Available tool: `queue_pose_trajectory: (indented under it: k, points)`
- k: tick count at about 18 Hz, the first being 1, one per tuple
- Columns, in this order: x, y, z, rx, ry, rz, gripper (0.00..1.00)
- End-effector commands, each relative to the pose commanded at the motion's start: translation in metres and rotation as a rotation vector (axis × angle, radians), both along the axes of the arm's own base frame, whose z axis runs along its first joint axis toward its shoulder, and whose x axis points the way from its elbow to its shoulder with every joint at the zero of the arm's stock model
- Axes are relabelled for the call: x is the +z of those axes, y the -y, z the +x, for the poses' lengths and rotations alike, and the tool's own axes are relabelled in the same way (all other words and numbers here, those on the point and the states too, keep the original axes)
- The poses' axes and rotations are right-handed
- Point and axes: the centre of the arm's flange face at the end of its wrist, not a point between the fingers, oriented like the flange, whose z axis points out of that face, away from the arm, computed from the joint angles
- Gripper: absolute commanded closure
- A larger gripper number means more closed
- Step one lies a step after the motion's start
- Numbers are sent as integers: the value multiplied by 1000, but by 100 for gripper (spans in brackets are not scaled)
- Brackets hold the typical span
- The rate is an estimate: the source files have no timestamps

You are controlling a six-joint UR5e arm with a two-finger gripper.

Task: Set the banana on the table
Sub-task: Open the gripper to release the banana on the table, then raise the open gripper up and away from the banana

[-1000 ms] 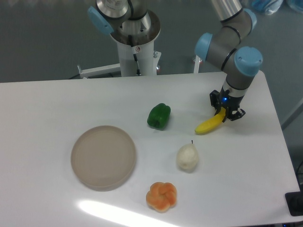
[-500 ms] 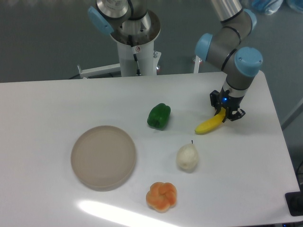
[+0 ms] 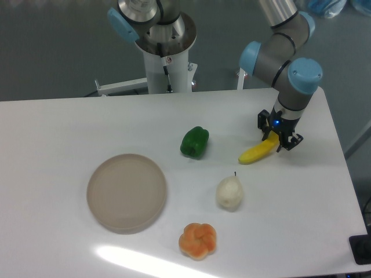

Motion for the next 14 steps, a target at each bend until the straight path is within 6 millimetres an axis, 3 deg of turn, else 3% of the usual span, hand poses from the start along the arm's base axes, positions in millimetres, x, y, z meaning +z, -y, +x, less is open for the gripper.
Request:
queue_pose_trajectory:
  k: [4, 9, 14]
  points:
    - [15, -9, -3, 17, -27, 16, 0]
    - [60, -65, 4, 56, -102, 77, 0]
    - [102, -94, -5, 96, -175, 121, 0]
